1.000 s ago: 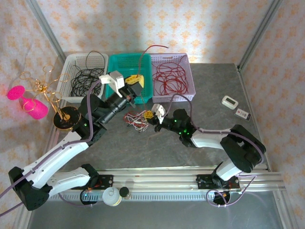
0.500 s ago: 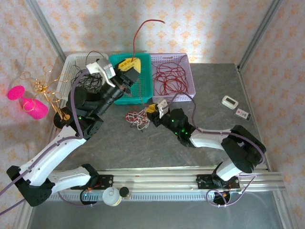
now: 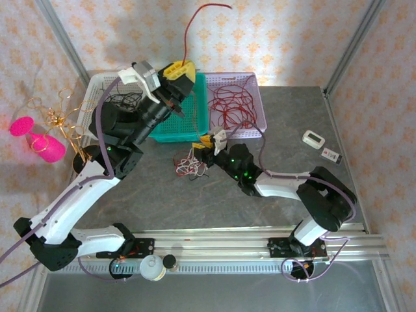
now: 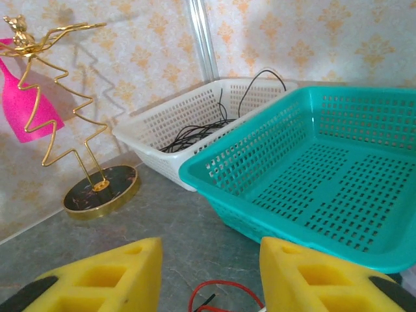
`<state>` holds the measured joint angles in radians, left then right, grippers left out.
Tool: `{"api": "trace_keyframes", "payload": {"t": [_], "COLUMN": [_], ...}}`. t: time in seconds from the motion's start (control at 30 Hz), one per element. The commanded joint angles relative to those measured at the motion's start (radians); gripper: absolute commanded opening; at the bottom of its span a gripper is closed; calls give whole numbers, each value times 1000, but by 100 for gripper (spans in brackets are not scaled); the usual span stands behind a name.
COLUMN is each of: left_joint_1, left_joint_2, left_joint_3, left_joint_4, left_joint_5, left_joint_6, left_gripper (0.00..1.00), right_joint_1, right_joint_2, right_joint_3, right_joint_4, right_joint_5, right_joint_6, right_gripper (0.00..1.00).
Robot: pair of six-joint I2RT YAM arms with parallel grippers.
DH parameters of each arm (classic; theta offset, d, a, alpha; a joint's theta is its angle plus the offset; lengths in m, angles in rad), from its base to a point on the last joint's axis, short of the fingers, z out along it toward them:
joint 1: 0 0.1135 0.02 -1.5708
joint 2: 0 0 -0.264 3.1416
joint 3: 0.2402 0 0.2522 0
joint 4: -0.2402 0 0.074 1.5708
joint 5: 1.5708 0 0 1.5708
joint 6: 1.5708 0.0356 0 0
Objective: Untangle the cables
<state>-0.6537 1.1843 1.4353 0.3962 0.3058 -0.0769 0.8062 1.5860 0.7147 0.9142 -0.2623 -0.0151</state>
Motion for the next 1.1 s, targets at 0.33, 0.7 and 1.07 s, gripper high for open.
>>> {"api": "trace_keyframes", "payload": {"t": [0.33,0.7,1.07], "left_joint_1": [3,3,4], "left_joint_2": [35,48,44], "left_joint_3": [189,203,194], "left_joint_4": [-65,-76,-74], "left_joint_5": [-66,-115,-89], "left_joint_6": [-15,-45,-63], "left_gripper": [0,0,0], "right_joint_1": [4,4,-5], "right_joint_2": [151,50,-112], "right_joint_3": [65,-98,-315], "right_joint_4": [132,226,316], "right_joint_5": [157,-15,-113], "right_joint_6": [205,78,-255], "right_gripper": [28,47,53]}}
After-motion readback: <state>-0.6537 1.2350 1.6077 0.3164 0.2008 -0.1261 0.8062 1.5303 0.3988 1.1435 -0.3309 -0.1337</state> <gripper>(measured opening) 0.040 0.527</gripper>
